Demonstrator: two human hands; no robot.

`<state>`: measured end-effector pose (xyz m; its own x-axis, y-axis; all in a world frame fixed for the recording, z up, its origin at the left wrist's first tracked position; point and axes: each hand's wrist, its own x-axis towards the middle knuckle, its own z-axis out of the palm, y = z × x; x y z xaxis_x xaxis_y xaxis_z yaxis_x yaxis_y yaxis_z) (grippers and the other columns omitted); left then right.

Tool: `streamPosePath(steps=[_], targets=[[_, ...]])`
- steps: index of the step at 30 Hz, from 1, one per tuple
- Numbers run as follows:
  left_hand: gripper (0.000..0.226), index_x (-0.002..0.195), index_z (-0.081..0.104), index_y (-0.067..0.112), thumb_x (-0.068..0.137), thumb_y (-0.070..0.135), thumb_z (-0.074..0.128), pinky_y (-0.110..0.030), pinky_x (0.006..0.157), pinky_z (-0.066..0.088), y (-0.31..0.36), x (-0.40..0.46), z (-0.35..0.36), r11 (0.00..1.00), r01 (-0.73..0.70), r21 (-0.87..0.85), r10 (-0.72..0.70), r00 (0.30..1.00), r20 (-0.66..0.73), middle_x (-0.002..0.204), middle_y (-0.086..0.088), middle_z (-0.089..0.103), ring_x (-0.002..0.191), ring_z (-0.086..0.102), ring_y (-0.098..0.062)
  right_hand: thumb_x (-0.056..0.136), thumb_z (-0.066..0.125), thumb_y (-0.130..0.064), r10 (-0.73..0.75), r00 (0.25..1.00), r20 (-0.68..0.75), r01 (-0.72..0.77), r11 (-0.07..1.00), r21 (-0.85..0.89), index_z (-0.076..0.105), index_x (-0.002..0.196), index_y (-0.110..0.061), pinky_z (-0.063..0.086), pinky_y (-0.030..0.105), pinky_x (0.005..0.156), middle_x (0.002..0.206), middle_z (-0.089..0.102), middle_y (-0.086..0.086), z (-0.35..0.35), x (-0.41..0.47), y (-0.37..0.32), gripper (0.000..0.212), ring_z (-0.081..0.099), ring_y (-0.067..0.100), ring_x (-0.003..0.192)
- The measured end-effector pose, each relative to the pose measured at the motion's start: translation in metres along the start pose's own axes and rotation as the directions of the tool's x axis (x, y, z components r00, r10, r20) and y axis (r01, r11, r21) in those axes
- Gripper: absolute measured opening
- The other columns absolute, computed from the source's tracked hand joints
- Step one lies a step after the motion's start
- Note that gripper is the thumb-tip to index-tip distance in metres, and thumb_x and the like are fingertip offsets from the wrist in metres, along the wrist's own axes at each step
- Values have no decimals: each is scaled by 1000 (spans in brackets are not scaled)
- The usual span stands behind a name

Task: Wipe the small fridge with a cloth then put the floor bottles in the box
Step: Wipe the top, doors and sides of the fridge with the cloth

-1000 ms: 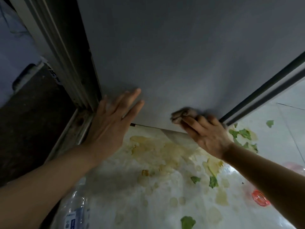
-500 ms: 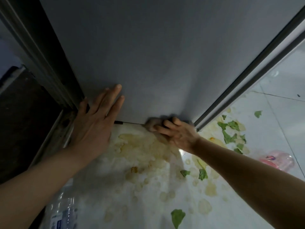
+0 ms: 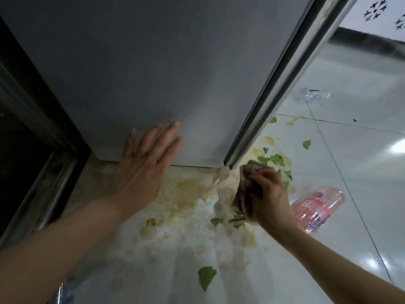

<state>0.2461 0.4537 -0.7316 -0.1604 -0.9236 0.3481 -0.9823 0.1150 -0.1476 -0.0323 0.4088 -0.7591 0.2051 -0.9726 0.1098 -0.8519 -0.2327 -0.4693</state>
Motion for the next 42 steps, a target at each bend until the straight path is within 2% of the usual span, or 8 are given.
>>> streamPosePath(steps=[3, 7, 10, 17, 23, 32, 38, 42], targets=[[74, 138, 40, 13, 67, -3, 56, -57, 108, 15, 12, 11, -5, 997, -66, 29, 67, 997, -43, 156, -5, 18, 136, 27, -31, 79, 67, -11, 264, 965, -14, -255, 943, 213, 69, 112, -16, 51, 35, 91, 123, 60, 8, -10, 12, 8, 33, 58, 24, 107], [54, 134, 45, 13, 81, 4, 38, -56, 110, 10, 21, 24, -8, 986, -161, 41, 165, 981, -100, 155, -5, 25, 136, 28, -29, 73, 76, -16, 331, 938, 105, -344, 849, 402, 62, 122, -12, 50, 40, 97, 128, 55, 11, 7, 38, -1, 51, 56, 27, 112], [54, 132, 48, 12, 83, 5, 27, -56, 108, 11, 27, 36, -9, 969, -238, 60, 243, 964, -108, 153, -6, 30, 136, 26, -28, 65, 79, -12, 344, 914, 215, -404, 819, 407, 53, 130, -12, 48, 43, 99, 130, 51, 13, 38, 49, -7, 70, 52, 29, 117], [62, 143, 33, 13, 83, 3, 23, -57, 107, 7, 28, 61, 1, 942, -293, 167, 308, 948, -76, 157, -4, 18, 142, 14, -23, 64, 79, -13, 481, 874, 66, -470, 804, 363, 42, 124, -10, 50, 46, 91, 117, 53, 12, 75, 71, -14, 71, 54, 31, 104], [73, 146, 25, 13, 76, 3, 44, -60, 105, 8, 20, 64, -6, 912, -331, 243, 343, 939, -7, 159, -2, 9, 143, 12, -21, 72, 74, -10, 428, 904, 3, -407, 856, 318, 44, 111, -5, 50, 44, 77, 107, 53, 14, 73, 72, -15, 49, 51, 28, 89], [64, 141, 38, 10, 80, 6, 18, -57, 107, 25, 28, 69, -71, 912, -307, 271, 294, 952, 89, 154, -7, 26, 140, 30, -24, 67, 72, -15, 337, 925, -175, -239, 874, 423, 51, 104, -6, 50, 47, 76, 99, 59, 12, 20, 75, -40, 43, 57, 30, 88], [67, 147, 2, 14, 81, 10, 15, -57, 111, -5, 35, 94, -131, 947, -167, 276, 145, 985, 98, 156, -6, -19, 144, -10, -27, 68, 68, -15, 277, 922, -271, -145, 895, 421, 51, 103, -8, 49, 42, 72, 100, 58, 12, -35, 81, -69, 39, 56, 30, 86], [74, 147, 4, 14, 74, 10, 17, -57, 110, -9, 37, 115, -175, 960, -107, 260, 116, 993, -18, 154, -6, -21, 142, -13, -28, 69, 68, -16, 254, 907, -335, -86, 892, 444, 52, 105, -10, 46, 35, 71, 100, 59, 10, -75, 90, -90, 39, 56, 27, 87]])
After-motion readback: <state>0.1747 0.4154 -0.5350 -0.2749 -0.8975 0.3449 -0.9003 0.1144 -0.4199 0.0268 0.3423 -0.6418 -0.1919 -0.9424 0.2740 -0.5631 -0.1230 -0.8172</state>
